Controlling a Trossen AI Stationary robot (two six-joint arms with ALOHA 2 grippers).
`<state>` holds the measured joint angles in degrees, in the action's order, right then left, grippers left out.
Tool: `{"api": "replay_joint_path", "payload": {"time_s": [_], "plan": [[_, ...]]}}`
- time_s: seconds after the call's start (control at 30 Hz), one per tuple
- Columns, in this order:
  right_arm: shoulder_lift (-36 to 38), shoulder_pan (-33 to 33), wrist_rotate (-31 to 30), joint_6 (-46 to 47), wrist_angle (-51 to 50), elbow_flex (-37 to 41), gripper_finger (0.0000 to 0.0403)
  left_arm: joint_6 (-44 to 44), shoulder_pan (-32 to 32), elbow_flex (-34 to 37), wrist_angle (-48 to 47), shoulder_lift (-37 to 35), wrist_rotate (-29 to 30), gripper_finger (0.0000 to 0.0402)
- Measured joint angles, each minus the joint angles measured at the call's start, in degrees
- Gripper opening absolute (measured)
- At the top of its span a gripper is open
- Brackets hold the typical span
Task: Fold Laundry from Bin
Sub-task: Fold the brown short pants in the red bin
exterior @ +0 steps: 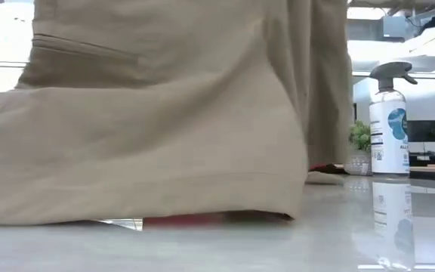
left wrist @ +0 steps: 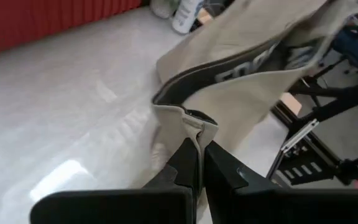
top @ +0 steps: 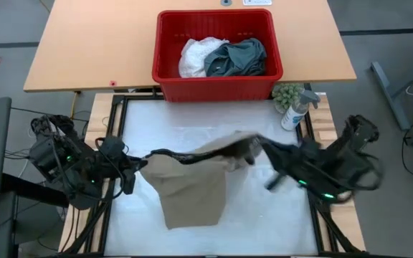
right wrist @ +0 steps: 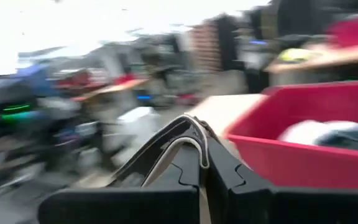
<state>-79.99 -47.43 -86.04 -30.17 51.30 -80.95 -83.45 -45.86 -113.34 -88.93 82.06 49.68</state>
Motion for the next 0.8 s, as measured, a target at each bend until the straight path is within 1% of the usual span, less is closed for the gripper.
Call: {"api": "replay_joint_path", "payload": {"time_s": [0.07, 0.17, 0.23, 0.3, 0.33, 0.37, 0.47, 0.57, 0.67, 0.8], "plan": [[3.73, -3.57, 4.41, -0.1, -0.31, 2.97, 0.0027, 3.18, -0.68, -0.03, 0.12, -0.06, 1.39, 0.0], [11.01, -8.52, 15.17, -0.89, -5.22, 5.61, 0.0027, 8.51, -0.69, -0.13, 1.5, -0.53, 3.54, 0.0], [16.05, -9.95, 24.09, 2.04, -13.47, 5.97, 0.0027, 11.91, -0.64, -0.13, 3.84, -1.2, 4.87, 0.0], [20.27, -9.11, 33.36, 6.72, -25.04, 5.45, 0.0027, 15.72, -0.64, -0.15, 7.01, -1.81, 6.17, 0.0], [21.76, -8.13, 36.8, 9.23, -29.85, 5.08, 0.0027, 18.01, -0.66, -0.17, 8.62, -2.05, 6.62, 0.0], [22.94, -6.76, 38.86, 12.32, -33.08, 4.9, 0.0027, 20.1, -0.68, -0.15, 10.41, -2.38, 7.14, 0.0], [23.96, -2.67, 39.57, 21.2, -36.97, 4.69, 0.0027, 24.08, -0.66, -0.15, 14.94, -3.28, 7.99, 0.0], [22.21, -0.66, 39.75, 28.93, -42.87, 4.64, 0.0027, 25.83, -0.66, -0.13, 17.73, -3.49, 7.9, 0.0], [17.96, -0.03, 39.73, 36.42, -45.1, 4.64, 0.0027, 25.4, -0.68, 1.09, 19.1, -3.41, 4.57, 0.0], [10.72, -0.14, 39.73, 44.77, -42.32, 4.73, 0.0027, 21.44, -1.65, 3.11, 21.41, -3.22, -0.11, 0.0]]}}
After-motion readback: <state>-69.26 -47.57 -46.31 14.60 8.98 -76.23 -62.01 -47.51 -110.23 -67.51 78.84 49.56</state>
